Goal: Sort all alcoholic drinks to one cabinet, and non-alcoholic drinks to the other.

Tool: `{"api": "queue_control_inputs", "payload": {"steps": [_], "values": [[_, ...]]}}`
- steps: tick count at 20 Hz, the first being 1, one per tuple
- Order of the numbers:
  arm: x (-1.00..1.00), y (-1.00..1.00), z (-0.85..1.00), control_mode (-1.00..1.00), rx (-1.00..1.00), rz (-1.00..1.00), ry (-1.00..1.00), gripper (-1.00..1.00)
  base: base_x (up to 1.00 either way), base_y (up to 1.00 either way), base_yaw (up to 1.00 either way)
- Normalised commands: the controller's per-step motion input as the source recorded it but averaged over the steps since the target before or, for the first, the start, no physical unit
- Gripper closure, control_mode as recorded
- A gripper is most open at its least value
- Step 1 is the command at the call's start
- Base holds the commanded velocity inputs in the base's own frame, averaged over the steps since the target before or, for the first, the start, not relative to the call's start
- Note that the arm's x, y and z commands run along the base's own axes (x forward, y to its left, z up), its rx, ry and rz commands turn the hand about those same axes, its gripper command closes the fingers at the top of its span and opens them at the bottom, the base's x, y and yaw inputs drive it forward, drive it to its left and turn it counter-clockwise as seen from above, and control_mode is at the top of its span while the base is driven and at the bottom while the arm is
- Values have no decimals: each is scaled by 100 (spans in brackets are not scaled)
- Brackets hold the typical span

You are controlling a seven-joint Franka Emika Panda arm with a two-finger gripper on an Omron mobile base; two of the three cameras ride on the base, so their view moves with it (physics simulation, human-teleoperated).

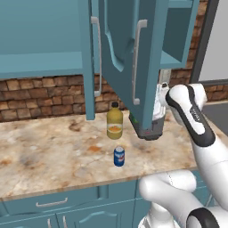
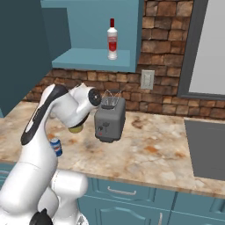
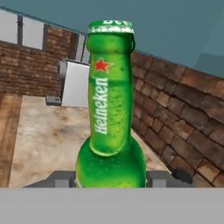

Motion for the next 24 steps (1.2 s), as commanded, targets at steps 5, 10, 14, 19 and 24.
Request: {"api": "queue_control_inputs", "payload": {"steps": [5, 10, 14, 19, 24], "values": [[-29, -7, 65, -100, 0, -22, -19, 100, 0, 0, 0], [-9, -17, 82, -100, 0, -19, -18, 100, 0, 0, 0], [0, -26, 71, -100, 0, -8, -12, 100, 0, 0, 0], [2, -17, 42, -100, 1, -2, -3, 100, 0, 0, 0], [18, -2, 34, -100, 2, -4, 0, 100, 0, 0, 0]]}}
